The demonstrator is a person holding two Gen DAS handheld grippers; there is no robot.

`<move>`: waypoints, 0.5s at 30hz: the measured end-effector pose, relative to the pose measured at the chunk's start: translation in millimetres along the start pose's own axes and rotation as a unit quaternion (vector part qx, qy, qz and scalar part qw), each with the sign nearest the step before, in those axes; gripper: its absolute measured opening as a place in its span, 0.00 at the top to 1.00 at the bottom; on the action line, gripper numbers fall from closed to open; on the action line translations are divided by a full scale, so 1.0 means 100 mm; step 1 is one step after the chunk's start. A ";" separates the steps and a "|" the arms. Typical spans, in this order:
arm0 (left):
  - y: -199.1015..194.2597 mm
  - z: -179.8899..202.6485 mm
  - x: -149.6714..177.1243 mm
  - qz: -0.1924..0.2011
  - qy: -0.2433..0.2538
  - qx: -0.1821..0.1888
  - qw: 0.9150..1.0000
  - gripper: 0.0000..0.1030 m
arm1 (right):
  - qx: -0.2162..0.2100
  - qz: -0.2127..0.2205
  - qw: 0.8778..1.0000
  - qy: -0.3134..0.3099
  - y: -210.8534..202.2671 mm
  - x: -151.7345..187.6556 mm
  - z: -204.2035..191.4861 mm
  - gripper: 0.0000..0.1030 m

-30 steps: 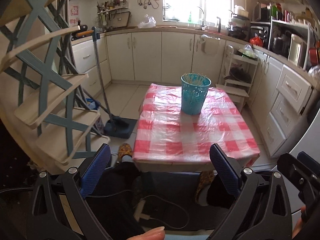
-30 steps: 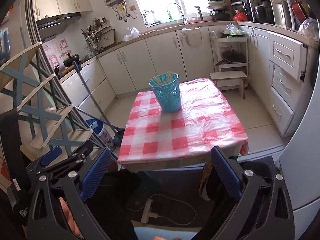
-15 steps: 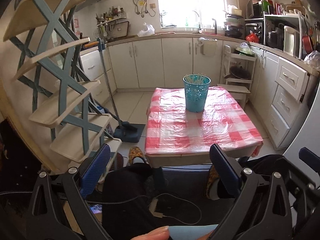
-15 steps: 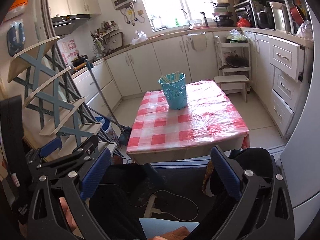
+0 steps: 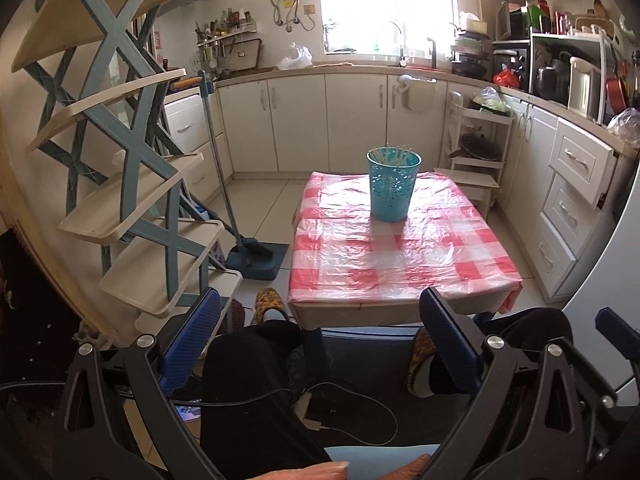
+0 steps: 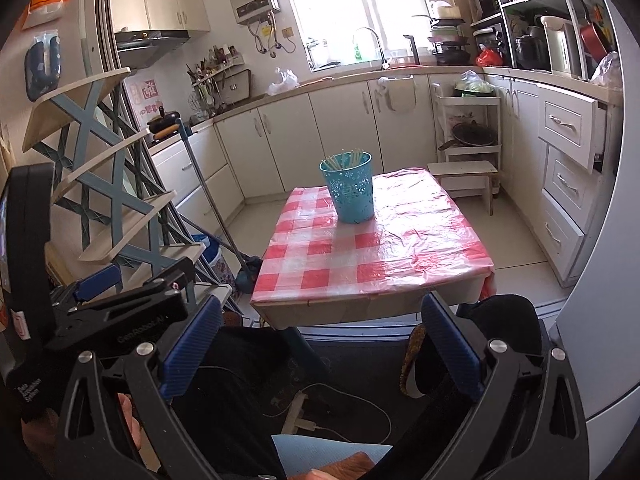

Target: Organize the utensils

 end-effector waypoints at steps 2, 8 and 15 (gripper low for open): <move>-0.01 0.00 0.01 0.002 -0.002 0.002 1.000 0.07 | 0.002 -0.002 1.000 -0.001 0.01 0.00 0.00 0.07; -0.01 0.02 0.02 0.003 0.004 -0.003 1.000 0.07 | 0.005 -0.003 1.000 -0.006 0.01 0.02 -0.01 0.07; -0.02 0.02 0.03 0.004 0.004 -0.004 1.000 0.07 | 0.004 -0.010 1.000 -0.009 0.05 0.03 -0.03 0.07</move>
Point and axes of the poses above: each gripper's, at about its wrist camera, not at the fingertips, and y roughly the way its jaws point, z to its right, x to its underside, the point moved 2 cm from there along y, roughly the way its jaws point, and after that the axes turned 13 degrees about -z, right-handed, at the moved point
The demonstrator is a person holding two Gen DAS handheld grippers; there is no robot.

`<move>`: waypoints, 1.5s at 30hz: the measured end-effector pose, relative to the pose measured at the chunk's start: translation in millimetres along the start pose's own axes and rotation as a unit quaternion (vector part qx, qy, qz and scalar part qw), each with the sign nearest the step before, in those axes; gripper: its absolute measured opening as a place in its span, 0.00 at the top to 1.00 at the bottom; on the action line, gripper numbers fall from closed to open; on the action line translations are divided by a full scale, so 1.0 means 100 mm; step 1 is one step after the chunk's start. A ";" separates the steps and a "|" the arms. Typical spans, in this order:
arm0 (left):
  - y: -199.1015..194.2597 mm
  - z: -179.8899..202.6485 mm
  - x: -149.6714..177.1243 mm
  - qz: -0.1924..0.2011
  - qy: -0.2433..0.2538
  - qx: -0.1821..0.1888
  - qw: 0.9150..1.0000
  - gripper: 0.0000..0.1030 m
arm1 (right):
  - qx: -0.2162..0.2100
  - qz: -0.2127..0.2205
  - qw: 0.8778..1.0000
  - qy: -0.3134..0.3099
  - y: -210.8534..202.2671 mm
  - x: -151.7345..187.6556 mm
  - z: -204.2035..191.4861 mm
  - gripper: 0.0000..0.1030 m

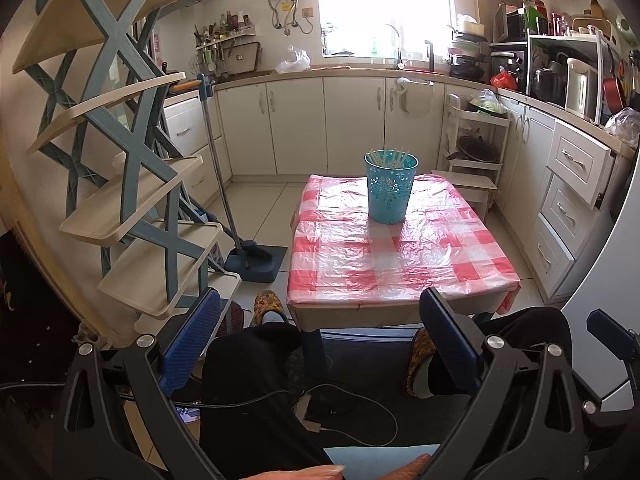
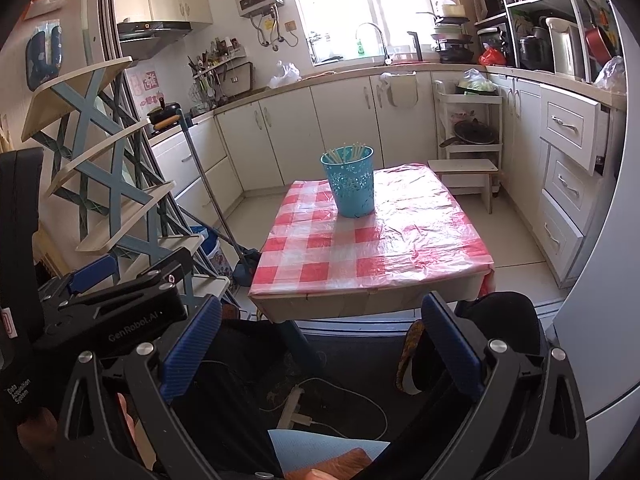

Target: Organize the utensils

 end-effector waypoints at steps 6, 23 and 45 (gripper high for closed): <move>0.00 -0.01 0.00 0.000 -0.001 -0.002 1.000 0.07 | -0.002 -0.004 1.000 -0.002 0.02 0.00 0.00 0.07; -0.04 -0.03 0.00 0.009 -0.007 -0.014 1.000 0.07 | 0.000 -0.002 1.000 -0.005 0.02 0.00 -0.01 0.07; -0.04 -0.05 0.00 0.010 -0.013 -0.015 1.000 0.07 | 0.003 -0.001 1.000 -0.008 0.02 0.01 -0.03 0.07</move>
Point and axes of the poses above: each gripper's, at about its wrist camera, not at the fingertips, and y roughly the way its jaws point, z to its right, x to its underside, the point moved 2 cm from there along y, roughly the way its jaws point, and after that the axes turned 13 degrees about -z, right-handed, at the moved point
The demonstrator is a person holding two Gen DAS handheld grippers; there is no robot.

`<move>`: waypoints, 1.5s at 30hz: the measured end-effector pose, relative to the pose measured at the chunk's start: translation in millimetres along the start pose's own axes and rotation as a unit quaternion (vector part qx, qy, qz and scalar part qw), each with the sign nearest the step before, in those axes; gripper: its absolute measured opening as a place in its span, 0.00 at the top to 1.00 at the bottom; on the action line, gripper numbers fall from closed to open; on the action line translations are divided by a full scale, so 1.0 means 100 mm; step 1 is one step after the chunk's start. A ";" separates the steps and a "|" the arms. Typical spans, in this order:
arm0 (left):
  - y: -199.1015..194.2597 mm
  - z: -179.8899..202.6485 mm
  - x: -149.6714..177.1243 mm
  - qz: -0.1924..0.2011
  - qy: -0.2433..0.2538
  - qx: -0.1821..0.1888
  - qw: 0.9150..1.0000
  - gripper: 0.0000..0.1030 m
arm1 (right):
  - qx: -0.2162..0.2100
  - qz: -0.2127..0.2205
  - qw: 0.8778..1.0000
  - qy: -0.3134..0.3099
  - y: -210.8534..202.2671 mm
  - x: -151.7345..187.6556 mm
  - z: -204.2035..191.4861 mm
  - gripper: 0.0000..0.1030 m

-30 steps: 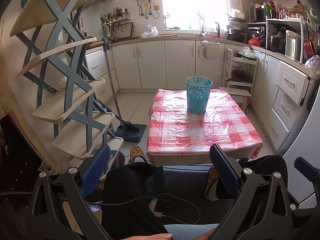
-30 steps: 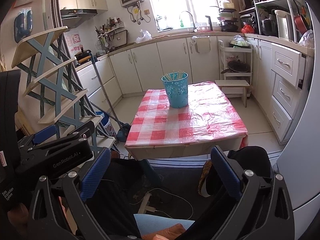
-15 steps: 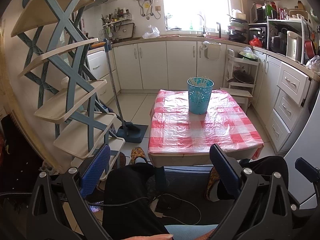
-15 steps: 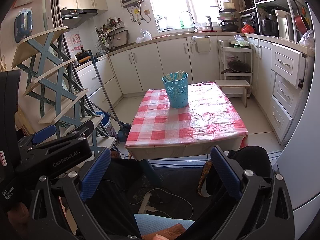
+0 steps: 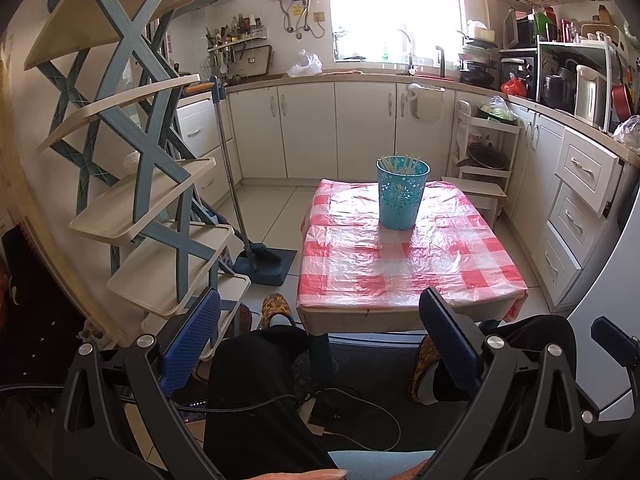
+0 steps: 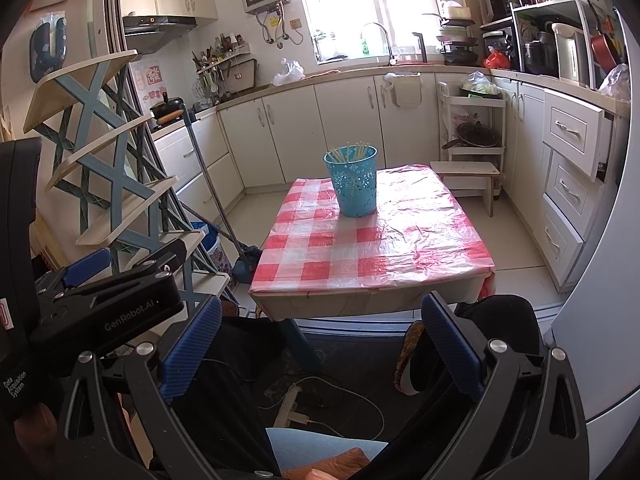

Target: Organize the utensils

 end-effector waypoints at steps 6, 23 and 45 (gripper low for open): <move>0.01 0.00 0.00 -0.001 -0.001 0.001 1.000 0.07 | 0.000 -0.001 1.000 -0.002 0.00 0.00 0.01 0.07; 0.01 -0.01 0.00 -0.001 -0.001 0.000 1.000 0.07 | 0.000 -0.004 1.000 -0.005 0.02 0.00 0.02 0.07; 0.02 -0.03 0.00 -0.001 -0.001 0.002 1.000 0.07 | 0.001 -0.007 1.000 -0.008 0.04 0.01 0.07 0.07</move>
Point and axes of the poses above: each gripper's, at about its wrist camera, not at the fingertips, and y roughly the way its jaws point, z to its right, x to its underside, the point moved 2 cm from there along y, roughly the way its jaws point, and after that the axes turned 13 degrees about -z, right-handed, at the moved point
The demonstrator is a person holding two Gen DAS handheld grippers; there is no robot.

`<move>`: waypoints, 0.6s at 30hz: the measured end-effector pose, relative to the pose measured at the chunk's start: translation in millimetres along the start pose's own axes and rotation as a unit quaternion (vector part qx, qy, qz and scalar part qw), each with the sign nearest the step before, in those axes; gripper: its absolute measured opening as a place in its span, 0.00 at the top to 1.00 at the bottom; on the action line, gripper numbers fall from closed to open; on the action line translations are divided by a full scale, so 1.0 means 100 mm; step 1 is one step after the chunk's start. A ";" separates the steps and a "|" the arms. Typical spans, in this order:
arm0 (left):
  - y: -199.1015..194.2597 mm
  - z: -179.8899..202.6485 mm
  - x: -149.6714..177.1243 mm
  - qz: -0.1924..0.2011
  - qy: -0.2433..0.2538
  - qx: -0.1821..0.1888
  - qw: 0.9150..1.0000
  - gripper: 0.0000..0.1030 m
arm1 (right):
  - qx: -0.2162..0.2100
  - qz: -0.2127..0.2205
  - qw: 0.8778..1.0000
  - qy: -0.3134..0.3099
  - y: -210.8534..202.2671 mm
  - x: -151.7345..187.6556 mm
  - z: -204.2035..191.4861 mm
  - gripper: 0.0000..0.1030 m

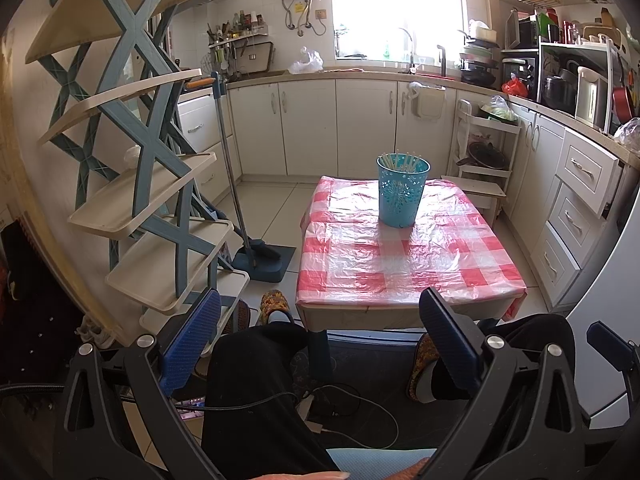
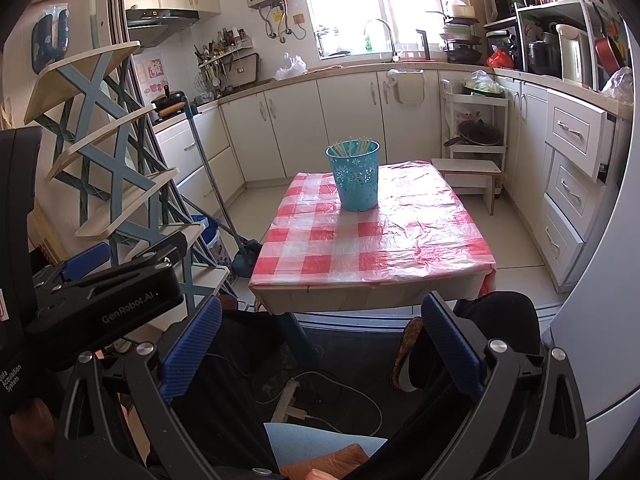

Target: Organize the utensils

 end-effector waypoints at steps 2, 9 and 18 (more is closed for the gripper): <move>0.00 0.00 0.00 -0.001 0.000 0.000 1.000 0.07 | 0.000 -0.001 1.000 0.000 0.00 0.00 -0.01 0.07; 0.00 -0.01 -0.01 -0.001 0.000 0.000 1.000 0.07 | 0.000 -0.002 1.000 -0.001 0.00 0.01 0.03 0.07; 0.00 -0.01 0.00 -0.001 -0.001 -0.001 1.000 0.07 | 0.000 -0.002 1.000 -0.001 0.01 0.01 0.02 0.07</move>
Point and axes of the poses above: each gripper's, at about its wrist camera, not at the fingertips, and y roughly the way its jaws point, z to its right, x to its underside, the point moved 2 cm from there along y, roughly the way its jaws point, and after that the axes turned 13 degrees about -z, right-handed, at the moved point
